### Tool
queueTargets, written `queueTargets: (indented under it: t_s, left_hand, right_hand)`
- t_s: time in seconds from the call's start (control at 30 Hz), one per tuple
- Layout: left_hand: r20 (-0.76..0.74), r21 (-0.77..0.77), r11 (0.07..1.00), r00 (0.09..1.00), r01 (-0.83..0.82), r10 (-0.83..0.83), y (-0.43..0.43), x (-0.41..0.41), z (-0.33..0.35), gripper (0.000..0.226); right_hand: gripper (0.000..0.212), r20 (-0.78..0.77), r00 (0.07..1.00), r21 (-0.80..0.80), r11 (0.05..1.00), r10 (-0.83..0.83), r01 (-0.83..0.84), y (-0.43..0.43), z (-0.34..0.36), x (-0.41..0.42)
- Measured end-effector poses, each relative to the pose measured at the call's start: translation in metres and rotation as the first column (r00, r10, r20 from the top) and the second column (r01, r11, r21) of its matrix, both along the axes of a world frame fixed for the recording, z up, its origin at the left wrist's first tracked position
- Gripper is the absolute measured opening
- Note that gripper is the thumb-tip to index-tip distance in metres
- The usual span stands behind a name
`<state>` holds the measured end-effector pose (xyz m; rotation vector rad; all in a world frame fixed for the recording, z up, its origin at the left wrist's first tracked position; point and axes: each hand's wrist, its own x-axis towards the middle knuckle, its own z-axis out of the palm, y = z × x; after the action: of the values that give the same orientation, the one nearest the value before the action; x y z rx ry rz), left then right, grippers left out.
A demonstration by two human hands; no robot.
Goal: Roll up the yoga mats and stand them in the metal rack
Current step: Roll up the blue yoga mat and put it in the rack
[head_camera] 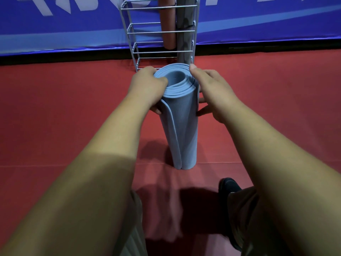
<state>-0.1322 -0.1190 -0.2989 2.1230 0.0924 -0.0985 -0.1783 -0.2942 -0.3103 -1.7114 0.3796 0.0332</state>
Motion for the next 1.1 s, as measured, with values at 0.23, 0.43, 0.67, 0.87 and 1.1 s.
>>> queueTargets:
  t_s: [0.23, 0.43, 0.67, 0.87, 1.1]
  left_hand:
    - [0.156, 0.016, 1.000, 0.988, 0.019, -0.021, 0.029, -0.008, 0.001, 0.036]
    - [-0.016, 0.063, 0.997, 0.999, 0.042, -0.041, 0.055, -0.003, -0.021, 0.050]
    - [-0.344, 0.228, 0.965, 0.938, 0.129, -0.044, 0.083, -0.003, -0.032, 0.063]
    - [-0.456, 0.358, 0.899, 0.887, 0.252, -0.067, 0.107, -0.006, -0.030, 0.053]
    - [-0.380, 0.412, 0.857, 0.913, 0.311, -0.149, 0.132, -0.018, -0.032, 0.096]
  right_hand:
    - [0.060, 0.090, 0.996, -0.148, 0.989, 0.017, -0.003, 0.030, -0.005, 0.010]
    - [0.061, -0.023, 0.993, -0.387, 0.915, 0.113, -0.113, 0.068, -0.028, 0.020]
    - [0.086, -0.142, 0.968, -0.555, 0.793, 0.208, -0.252, 0.108, -0.045, 0.023]
    - [0.058, -0.202, 0.922, -0.668, 0.642, 0.331, -0.377, 0.135, -0.048, 0.014]
    - [0.057, -0.199, 0.922, -0.677, 0.633, 0.333, -0.375, 0.162, -0.049, -0.001]
